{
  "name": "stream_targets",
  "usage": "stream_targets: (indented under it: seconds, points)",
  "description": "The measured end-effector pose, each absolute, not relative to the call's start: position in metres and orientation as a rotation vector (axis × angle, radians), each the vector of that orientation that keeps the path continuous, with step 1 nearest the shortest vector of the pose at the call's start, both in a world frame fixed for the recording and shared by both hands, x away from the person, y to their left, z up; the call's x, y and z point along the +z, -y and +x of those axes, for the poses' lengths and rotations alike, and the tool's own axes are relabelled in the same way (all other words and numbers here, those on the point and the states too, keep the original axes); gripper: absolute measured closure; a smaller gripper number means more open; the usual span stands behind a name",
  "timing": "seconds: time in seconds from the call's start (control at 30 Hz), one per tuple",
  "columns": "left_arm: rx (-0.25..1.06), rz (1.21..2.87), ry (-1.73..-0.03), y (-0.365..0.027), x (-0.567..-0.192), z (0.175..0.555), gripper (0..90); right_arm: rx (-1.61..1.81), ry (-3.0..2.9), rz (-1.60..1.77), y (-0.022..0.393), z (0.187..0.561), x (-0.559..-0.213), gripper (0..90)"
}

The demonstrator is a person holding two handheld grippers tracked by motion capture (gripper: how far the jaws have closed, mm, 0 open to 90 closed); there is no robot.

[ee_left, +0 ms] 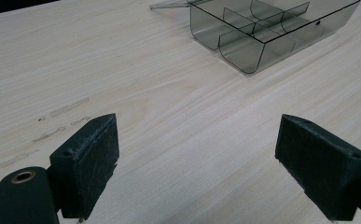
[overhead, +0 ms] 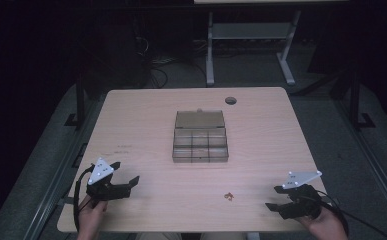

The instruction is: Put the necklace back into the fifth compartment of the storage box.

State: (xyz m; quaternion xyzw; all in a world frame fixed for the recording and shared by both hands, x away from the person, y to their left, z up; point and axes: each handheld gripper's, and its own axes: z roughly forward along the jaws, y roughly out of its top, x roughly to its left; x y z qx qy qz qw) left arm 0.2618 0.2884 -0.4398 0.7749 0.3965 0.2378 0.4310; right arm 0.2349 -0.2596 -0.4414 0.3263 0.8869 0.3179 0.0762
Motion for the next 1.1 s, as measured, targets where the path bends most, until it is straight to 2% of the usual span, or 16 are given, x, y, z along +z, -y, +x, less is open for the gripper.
stream_targets:
  seconds: [1.1]
  points:
    - [0.597,1.936,-0.984,-0.289,-0.440,0.261,13.0,0.919,-2.723,0.883,0.230,0.238,-0.435,29.8]
